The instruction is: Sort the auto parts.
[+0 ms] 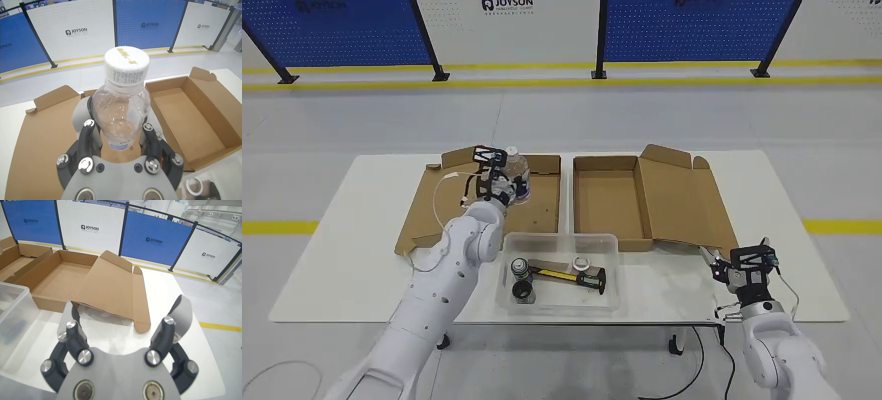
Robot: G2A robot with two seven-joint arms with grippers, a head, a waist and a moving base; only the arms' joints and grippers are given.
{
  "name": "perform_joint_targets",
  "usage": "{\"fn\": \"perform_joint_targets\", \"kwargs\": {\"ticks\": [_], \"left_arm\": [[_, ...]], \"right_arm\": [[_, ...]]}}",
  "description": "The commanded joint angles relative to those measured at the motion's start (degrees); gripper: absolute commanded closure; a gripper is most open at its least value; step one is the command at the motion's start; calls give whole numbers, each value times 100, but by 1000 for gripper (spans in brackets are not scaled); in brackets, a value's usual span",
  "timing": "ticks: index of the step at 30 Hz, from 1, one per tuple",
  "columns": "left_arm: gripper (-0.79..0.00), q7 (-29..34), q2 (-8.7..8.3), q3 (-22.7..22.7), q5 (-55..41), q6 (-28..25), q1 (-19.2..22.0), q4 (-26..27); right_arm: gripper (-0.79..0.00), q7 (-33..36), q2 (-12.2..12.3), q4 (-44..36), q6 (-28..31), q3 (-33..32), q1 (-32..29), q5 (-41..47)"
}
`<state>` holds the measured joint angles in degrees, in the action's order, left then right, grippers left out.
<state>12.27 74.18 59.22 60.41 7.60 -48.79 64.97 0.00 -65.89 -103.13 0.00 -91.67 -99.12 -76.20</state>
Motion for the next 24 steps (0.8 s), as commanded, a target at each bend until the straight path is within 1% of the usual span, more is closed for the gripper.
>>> {"fn": "perform_joint_targets", "kwargs": {"ticks": [1,7,10,11,12,14,15,16,17,18,19,20,21,22,23,24], "left_arm": [[0,-101,68,-94,-105,19,147,-370],[0,-311,262,-369,-204,11,504,-1463],[-74,-446,347,-472,-206,7,629,-1838],[-111,-483,372,-487,-233,-2,662,-1922],[-123,-512,393,-508,-235,-21,690,-2004],[-108,-569,429,-552,-186,-30,742,-2153],[-132,-592,446,-572,-158,-26,764,-2221],[-172,-622,463,-585,-147,-25,783,-2281],[-243,-644,479,-592,-152,-29,798,-2337],[-280,-659,495,-602,-147,-34,816,-2391],[-283,-669,509,-609,-140,-31,833,-2445],[-308,-681,523,-619,-128,-32,849,-2489],[-366,-697,536,-624,-125,-37,863,-2527],[-668,-715,549,-627,-121,-39,873,-2559],[-785,-726,560,-632,-108,-44,882,-2584],[-785,-734,569,-631,-104,-46,889,-2601]], "right_arm": [[-785,0,0,0,0,0,0,0],[-785,0,0,0,0,0,0,0],[-785,0,0,0,0,0,0,0],[-785,0,0,0,0,0,0,0],[-785,0,0,0,0,0,0,0],[-785,0,0,0,0,0,0,0],[-785,0,0,0,0,0,0,0],[-785,0,0,0,0,0,0,0],[-785,0,0,0,0,0,0,0],[-785,0,0,0,0,0,0,0],[-785,0,0,0,0,0,0,0],[-785,0,0,0,0,0,0,0],[-785,0,0,0,0,0,0,0],[-785,0,0,0,0,0,0,0],[-785,0,0,0,0,0,0,0],[-785,0,0,0,0,0,0,0]]}}
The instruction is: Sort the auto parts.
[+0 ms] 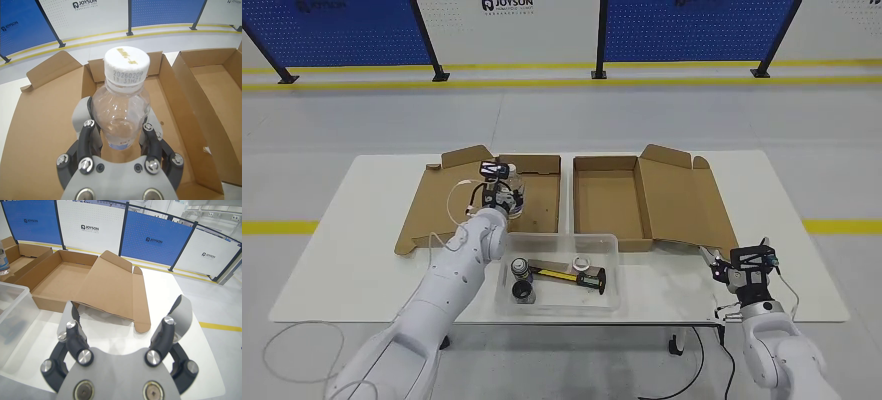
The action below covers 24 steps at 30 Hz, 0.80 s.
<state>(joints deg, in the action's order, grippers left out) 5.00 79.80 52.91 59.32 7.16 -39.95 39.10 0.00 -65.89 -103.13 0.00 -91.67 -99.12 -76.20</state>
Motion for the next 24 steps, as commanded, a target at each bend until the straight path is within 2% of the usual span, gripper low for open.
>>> {"fn": "perform_joint_targets", "kwargs": {"ticks": [1,9,15,19,24], "left_arm": [[-785,-13,16,3,9,-3,10,-30],[-785,-128,43,-66,456,180,-27,-40],[-785,-244,-20,134,602,352,-156,287],[-785,-147,-138,402,736,431,-388,842],[-785,229,-377,865,1206,363,-902,1977]], "right_arm": [[-785,0,0,0,0,0,0,0],[-785,0,0,0,0,0,0,0],[-785,0,0,0,0,0,0,0],[-785,0,0,0,0,0,0,0],[-785,0,0,0,0,0,0,0]]}}
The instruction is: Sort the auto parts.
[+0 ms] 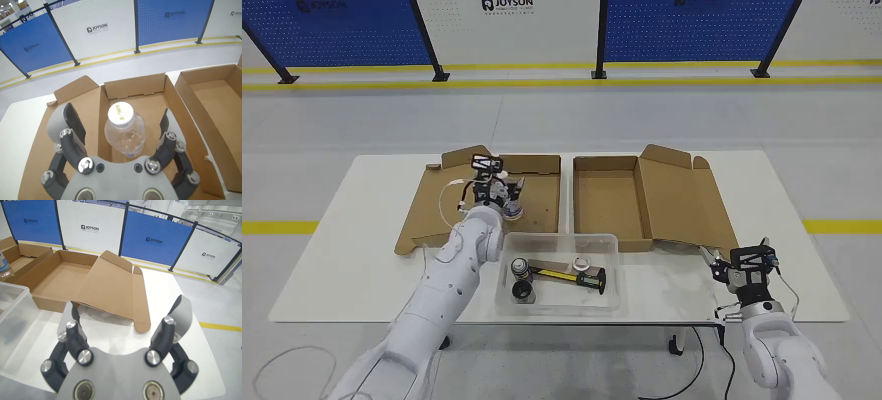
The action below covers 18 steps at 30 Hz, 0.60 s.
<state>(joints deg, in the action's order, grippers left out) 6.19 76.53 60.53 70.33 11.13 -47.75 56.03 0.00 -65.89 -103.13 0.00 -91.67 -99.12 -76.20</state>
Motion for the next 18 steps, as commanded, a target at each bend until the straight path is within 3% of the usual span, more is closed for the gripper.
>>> {"fn": "perform_joint_targets", "kwargs": {"ticks": [1,5,9,18], "left_arm": [[-785,257,-105,207,246,-80,-250,556],[-785,831,-291,702,442,-421,-850,1892],[-785,1433,-438,1042,637,-1129,-1436,3009],[-785,2941,-671,1401,331,-3536,-2155,4340]], "right_arm": [[-785,0,0,0,0,0,0,0],[-785,0,0,0,0,0,0,0],[-785,0,0,0,0,0,0,0],[-785,0,0,0,0,0,0,0]]}}
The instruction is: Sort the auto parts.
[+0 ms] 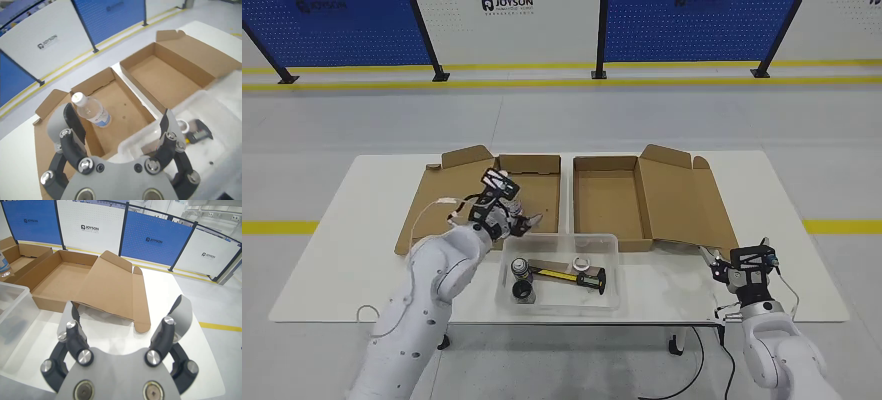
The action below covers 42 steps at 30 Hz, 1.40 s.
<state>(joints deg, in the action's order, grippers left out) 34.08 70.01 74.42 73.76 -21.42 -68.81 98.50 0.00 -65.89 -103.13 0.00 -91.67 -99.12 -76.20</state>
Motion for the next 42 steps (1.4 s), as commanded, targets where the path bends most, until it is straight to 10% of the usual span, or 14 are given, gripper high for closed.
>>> {"fn": "perform_joint_targets", "kwargs": {"ticks": [1,14,42], "left_arm": [[-785,282,-38,23,-90,-499,-105,170],[-785,2576,-212,-6,-1708,-1807,-153,181],[-785,2837,-272,-413,-1465,-1578,303,-316]], "right_arm": [[-785,0,0,0,0,0,0,0],[-785,0,0,0,0,0,0,0],[-785,0,0,0,0,0,0,0]]}}
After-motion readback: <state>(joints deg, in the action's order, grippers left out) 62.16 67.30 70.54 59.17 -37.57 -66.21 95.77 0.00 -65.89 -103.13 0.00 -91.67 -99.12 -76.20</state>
